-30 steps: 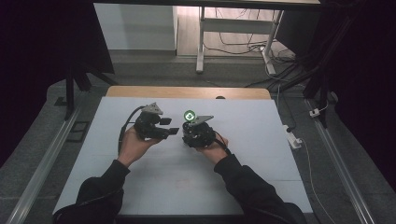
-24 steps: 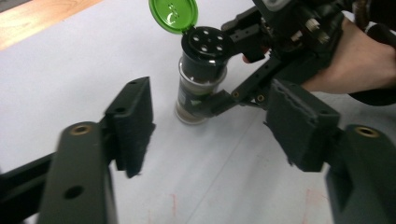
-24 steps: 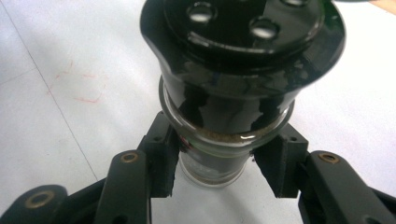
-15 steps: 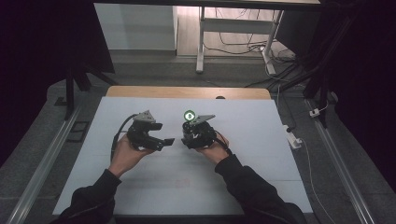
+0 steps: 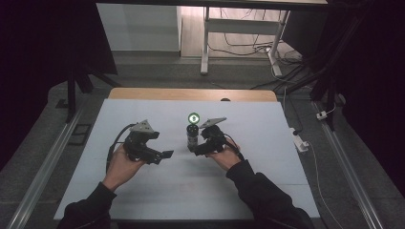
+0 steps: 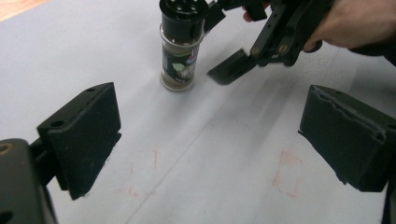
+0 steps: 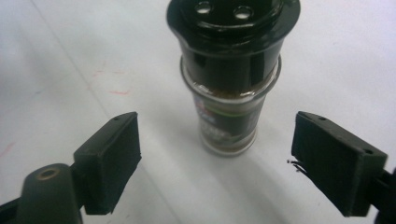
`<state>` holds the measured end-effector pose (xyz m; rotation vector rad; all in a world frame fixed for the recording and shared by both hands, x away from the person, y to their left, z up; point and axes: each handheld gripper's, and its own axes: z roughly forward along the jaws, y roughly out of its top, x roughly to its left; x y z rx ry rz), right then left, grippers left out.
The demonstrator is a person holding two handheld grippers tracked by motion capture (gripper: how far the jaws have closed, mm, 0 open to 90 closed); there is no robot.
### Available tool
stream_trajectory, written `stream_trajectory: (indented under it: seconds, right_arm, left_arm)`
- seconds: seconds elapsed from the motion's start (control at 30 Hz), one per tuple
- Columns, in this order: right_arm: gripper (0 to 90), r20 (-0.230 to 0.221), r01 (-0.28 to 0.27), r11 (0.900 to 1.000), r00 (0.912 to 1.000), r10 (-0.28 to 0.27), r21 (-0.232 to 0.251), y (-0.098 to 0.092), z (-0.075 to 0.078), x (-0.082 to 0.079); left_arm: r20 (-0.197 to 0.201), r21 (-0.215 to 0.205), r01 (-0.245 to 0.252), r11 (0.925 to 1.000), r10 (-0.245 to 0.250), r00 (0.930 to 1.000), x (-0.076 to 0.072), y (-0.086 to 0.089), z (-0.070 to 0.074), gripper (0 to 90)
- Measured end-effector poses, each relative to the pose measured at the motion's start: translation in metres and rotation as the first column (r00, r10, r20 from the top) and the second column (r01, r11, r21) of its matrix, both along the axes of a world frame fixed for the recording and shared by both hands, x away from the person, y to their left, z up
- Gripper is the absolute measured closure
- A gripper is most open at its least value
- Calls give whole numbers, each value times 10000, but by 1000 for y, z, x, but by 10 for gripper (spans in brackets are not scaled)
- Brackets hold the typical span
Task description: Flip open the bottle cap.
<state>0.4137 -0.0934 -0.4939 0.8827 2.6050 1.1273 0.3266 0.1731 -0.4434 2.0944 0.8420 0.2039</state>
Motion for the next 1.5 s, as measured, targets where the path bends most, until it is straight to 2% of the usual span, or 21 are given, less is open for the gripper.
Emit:
stream_trajectory:
  seconds: [0.33, 0.53, 0.7, 0.93, 1.13, 1.37, 1.5]
  right_arm:
    - [108, -133, -304, 9994, 9994, 306, 168, -10, 11, -16]
    - [84, -53, -486, 9982, 9988, 488, 361, -22, 23, -28]
    - [41, -98, -538, 9980, 9985, 541, 333, -34, 27, -39]
    - [11, -178, -338, 9975, 9992, 350, 619, -50, 34, -56]
    - [0, 113, -319, 9977, 9994, 313, 605, -64, 39, -71]
    - [0, 373, 177, 9970, 9991, -206, 753, -89, 44, -88]
    - [0, 405, 480, 9954, 9979, -515, 827, -105, 46, -97]
  left_arm:
    - [-27, -21, -162, 9999, 162, 9999, -21, 14, -2, 15]
    - [69, -49, -284, 9996, 285, 9996, -37, 25, -3, 0]
    - [128, -79, -424, 9991, 425, 9990, -50, 34, -4, 0]
    - [210, -45, -647, 9979, 647, 9977, -68, 46, -10, 0]
    - [177, -73, -862, 9963, 863, 9961, -81, 56, -13, 0]
    - [53, -194, -1174, 9929, 1176, 9931, -97, 70, -20, 0]
    - [67, -156, -1492, 9887, 1494, 9888, -106, 79, -23, 0]
